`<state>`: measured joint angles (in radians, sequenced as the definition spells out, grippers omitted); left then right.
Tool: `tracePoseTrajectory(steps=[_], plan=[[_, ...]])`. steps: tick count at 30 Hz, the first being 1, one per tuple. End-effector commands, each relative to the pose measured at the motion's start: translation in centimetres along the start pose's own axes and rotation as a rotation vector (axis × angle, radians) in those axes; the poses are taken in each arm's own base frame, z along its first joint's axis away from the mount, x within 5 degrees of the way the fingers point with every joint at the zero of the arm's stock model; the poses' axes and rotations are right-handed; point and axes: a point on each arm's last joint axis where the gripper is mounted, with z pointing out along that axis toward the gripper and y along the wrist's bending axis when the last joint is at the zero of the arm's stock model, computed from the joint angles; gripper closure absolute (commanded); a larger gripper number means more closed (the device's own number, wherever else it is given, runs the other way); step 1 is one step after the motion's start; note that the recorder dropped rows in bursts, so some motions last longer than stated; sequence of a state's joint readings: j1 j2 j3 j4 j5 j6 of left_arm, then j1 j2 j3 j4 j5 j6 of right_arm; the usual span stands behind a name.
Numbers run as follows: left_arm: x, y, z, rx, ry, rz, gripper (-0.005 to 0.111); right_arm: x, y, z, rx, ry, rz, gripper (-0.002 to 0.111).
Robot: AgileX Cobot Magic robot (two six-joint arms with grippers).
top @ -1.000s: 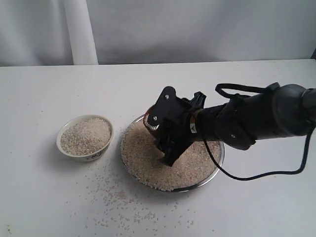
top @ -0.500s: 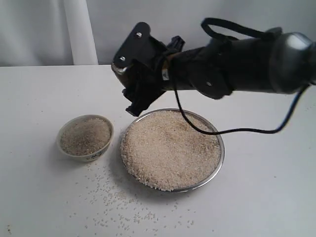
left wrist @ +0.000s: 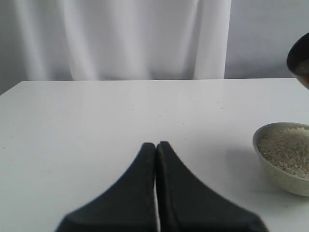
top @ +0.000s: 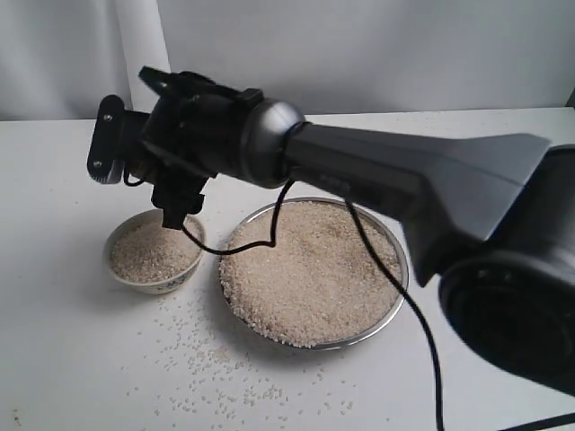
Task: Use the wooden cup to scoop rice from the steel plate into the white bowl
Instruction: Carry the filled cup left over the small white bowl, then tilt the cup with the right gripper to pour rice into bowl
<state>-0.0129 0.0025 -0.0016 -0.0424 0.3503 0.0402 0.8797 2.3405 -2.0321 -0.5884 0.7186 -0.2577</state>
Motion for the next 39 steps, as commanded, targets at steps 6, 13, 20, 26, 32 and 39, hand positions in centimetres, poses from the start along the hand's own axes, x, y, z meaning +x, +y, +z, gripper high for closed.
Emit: tracePoseTrajectory(steps=[6,13,20,26,32,39], plan=[[0.0,0.0,0.0,0.002,-0.007,-0.003,0.107,-1.8,3.1,1.9,0.205,0.207,-0.429,0.108],[0.0,0.0,0.0,0.002,-0.007,-0.003,0.107,-1.7,3.3,1.7,0.220,0.261,-0.543,0.108],[0.0,0.0,0.0,0.002,-0.007,-0.003,0.107,-2.8,4.1,1.1,0.251,0.249,-0.651,0.108],[0.0,0.0,0.0,0.002,-0.007,-0.003,0.107,-2.8,3.7,1.0,0.296,0.264,-0.696,0.108],[0.0,0.0,0.0,0.002,-0.007,-0.003,0.107,-2.9,3.7,1.0,0.299,0.266,-0.710,0.108],[0.0,0.0,0.0,0.002,-0.007,-0.003,0.107,-2.8,3.6,1.0,0.292,0.282,-0.754,0.108]])
